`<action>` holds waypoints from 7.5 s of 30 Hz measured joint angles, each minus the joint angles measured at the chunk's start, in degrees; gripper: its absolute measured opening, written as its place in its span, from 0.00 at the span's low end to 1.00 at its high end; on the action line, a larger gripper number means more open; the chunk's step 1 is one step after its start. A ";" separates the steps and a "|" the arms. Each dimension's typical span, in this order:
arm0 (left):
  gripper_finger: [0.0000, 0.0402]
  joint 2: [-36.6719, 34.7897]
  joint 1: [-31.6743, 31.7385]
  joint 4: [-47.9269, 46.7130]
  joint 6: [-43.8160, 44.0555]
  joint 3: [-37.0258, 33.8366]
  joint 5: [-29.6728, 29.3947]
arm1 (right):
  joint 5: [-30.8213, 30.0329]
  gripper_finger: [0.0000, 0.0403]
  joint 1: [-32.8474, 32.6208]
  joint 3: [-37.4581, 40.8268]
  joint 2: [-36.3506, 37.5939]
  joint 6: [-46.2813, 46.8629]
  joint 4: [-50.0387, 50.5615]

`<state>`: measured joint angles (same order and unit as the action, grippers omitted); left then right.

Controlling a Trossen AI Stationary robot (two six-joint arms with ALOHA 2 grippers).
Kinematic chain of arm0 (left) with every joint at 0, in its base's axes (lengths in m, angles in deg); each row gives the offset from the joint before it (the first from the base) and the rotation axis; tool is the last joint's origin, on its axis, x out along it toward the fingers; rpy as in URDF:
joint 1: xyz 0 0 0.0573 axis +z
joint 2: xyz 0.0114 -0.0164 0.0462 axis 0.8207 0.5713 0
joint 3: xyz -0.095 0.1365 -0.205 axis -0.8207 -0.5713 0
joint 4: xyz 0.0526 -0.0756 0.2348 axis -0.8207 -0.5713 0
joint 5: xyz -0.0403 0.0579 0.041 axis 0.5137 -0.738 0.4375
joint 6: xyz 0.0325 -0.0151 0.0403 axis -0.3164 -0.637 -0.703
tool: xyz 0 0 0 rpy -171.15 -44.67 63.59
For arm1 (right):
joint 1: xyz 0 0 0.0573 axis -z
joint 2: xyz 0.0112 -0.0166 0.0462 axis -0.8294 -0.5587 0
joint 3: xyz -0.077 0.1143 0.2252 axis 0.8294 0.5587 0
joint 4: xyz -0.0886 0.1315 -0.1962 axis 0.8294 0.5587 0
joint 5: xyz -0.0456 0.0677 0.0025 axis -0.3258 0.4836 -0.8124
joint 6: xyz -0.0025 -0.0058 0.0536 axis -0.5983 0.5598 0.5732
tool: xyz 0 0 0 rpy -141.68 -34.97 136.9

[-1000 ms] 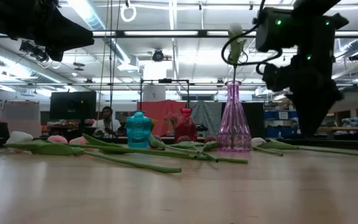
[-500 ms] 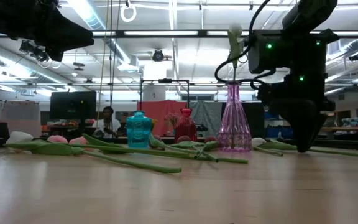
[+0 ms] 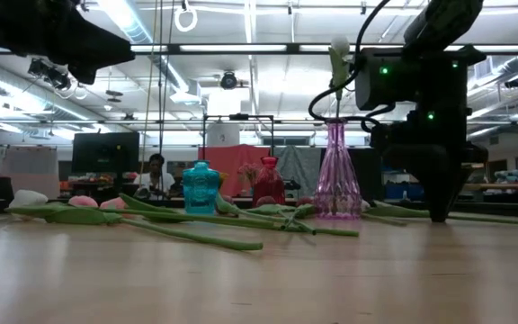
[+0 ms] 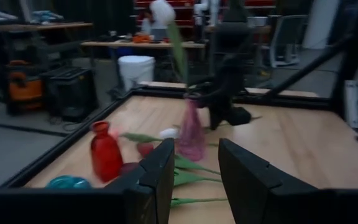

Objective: Sort flowers into vase by color
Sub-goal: Put the right white flower into the pink vase, then put the left red flower into the red vase

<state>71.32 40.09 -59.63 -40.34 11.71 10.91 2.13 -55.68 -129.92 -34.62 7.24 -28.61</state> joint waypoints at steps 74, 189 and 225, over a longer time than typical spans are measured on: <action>0.33 -7.89 0.00 1.09 -4.05 -4.76 -1.79 | 5.56 0.02 18.34 6.05 58.29 -35.17 -17.02; 0.33 28.61 0.04 -8.87 13.36 8.42 11.94 | -6.23 0.42 2.39 7.50 32.29 -9.46 2.58; 0.33 58.95 1.91 -15.99 3.37 29.34 15.01 | -16.37 0.38 -25.94 -16.89 -7.39 -17.42 -32.11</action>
<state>130.27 41.99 -75.62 -36.97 41.05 25.92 -14.24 -81.62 -146.81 -42.01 -10.18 -60.72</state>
